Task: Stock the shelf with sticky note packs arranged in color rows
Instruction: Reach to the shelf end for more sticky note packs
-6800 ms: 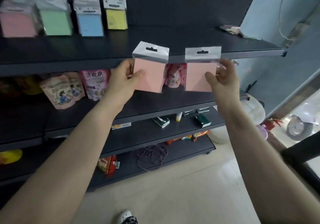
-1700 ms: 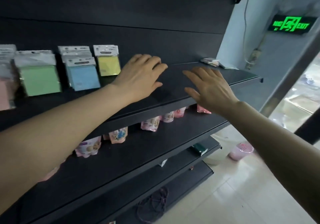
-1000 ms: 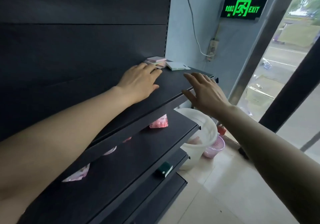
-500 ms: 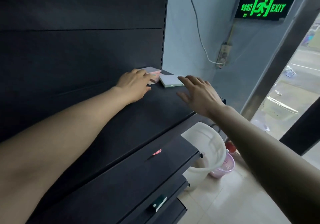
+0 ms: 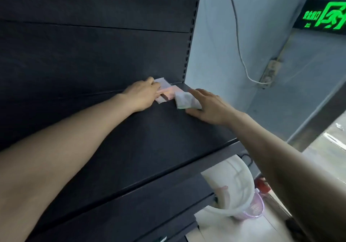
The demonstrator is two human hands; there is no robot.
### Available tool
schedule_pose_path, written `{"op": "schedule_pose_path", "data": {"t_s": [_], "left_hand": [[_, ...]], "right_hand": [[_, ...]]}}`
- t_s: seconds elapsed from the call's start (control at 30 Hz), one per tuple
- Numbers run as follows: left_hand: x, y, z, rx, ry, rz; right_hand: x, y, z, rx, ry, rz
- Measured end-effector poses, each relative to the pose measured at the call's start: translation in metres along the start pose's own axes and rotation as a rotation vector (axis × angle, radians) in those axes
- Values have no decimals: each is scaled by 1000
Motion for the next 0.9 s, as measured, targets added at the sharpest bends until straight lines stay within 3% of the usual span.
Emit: {"op": "schedule_pose_path", "data": {"t_s": [0.17,0.37,0.47,0.7,0.9], "left_hand": [[17,-16,-7,19,81,-63],[28,-30,-6,21,115,-83],[26,-37,-2,57,-17,-126],[29,-53,-11,182,14,-197],[35,-77,-29,-28,-86,-237]], "right_hand": [[-3,25,3,152,113,98],[5,34,4,-12,24,-7],[13,36,-7,-103,9,-62],[19,41,-16,-160,153,-40],[29,19,-17,-372,445,65]]}}
Point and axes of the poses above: each hand's wrist, its own y-axis towards the middle knuckle, its own z-axis out of the palm, x = y × z, the point moved 2 cm from there along y, towards the middle knuckle, and after that the axes turned 15 degrees about y, right-handed, at the moved point
